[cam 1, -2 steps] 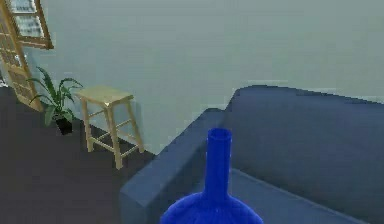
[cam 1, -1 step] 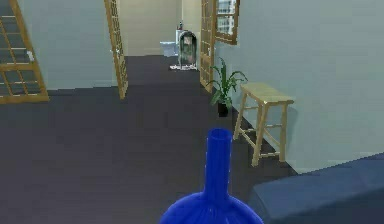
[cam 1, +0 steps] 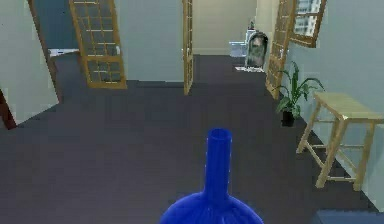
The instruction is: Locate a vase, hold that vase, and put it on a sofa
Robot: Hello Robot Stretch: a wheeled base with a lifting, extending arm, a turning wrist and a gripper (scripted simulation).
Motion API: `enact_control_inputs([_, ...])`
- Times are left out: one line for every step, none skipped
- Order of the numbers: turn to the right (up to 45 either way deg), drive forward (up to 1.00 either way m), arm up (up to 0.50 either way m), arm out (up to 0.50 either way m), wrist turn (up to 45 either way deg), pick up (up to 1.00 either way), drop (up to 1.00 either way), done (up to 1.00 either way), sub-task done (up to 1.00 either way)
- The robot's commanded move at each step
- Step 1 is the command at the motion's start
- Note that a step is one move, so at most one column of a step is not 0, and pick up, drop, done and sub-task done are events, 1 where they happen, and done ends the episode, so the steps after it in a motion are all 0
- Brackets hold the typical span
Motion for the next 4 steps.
enact_control_inputs([45.0,0.00,0.00,0.00,0.0,0.00,0.00,0.00,0.00])
enact_control_inputs([45.0,0.00,0.00,0.00,0.0,0.00,0.00,0.00,0.00])
enact_control_inputs([42.0,0.00,0.00,0.00,0.0,0.00,0.00,0.00,0.00])
enact_control_inputs([-45.0,0.00,0.00,0.00,0.0,0.00,0.00,0.00,0.00])
